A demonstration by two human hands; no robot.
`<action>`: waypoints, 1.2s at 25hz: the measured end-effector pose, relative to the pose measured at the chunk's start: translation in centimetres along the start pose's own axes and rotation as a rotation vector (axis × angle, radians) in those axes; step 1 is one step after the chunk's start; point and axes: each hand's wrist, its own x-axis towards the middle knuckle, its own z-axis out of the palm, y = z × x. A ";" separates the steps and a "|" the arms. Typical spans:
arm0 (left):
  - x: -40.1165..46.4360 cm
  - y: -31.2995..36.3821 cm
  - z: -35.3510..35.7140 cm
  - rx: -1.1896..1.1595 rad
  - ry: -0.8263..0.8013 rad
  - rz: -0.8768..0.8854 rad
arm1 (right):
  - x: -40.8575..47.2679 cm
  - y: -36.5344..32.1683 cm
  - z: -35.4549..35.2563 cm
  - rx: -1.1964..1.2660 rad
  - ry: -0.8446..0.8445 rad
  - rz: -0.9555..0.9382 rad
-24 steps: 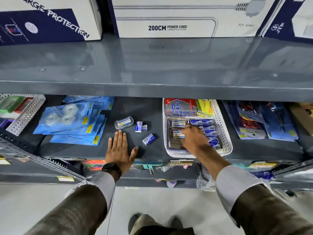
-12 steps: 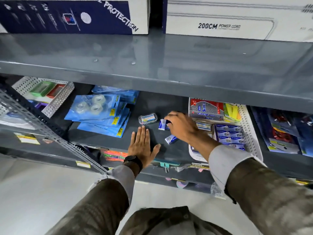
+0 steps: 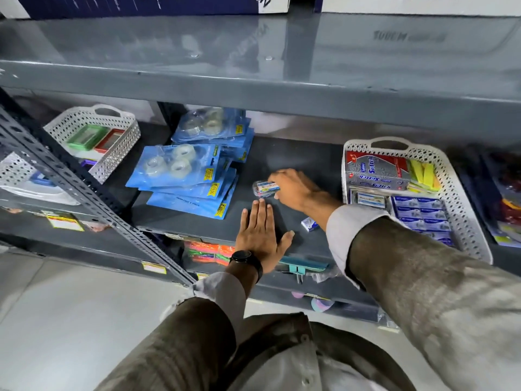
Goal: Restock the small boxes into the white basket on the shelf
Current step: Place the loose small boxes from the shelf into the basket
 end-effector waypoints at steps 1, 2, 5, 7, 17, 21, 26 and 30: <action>0.0 0.0 -0.1 -0.003 -0.003 0.001 | -0.2 -0.2 -0.2 -0.002 0.010 -0.003; 0.1 0.0 -0.1 -0.003 -0.011 0.003 | -0.5 -0.3 -0.5 -0.001 0.022 -0.006; 0.0 0.1 -0.5 0.002 -0.042 0.008 | -2.8 -0.1 -2.1 0.047 0.081 0.025; -0.1 0.2 -0.8 0.008 -0.046 0.008 | -5.2 1.1 -3.4 0.095 0.142 0.087; 0.0 0.5 0.4 0.013 0.036 -0.040 | -20.5 11.6 -4.4 0.153 0.243 0.522; 0.2 0.3 0.6 0.037 0.044 -0.045 | -21.7 12.4 -3.4 0.190 0.125 0.453; 0.2 0.4 0.1 0.049 0.008 -0.059 | -21.2 12.3 -3.2 0.162 0.116 0.408; -0.1 0.6 -0.2 0.066 -0.002 -0.059 | -21.4 12.7 -2.7 0.130 0.175 0.419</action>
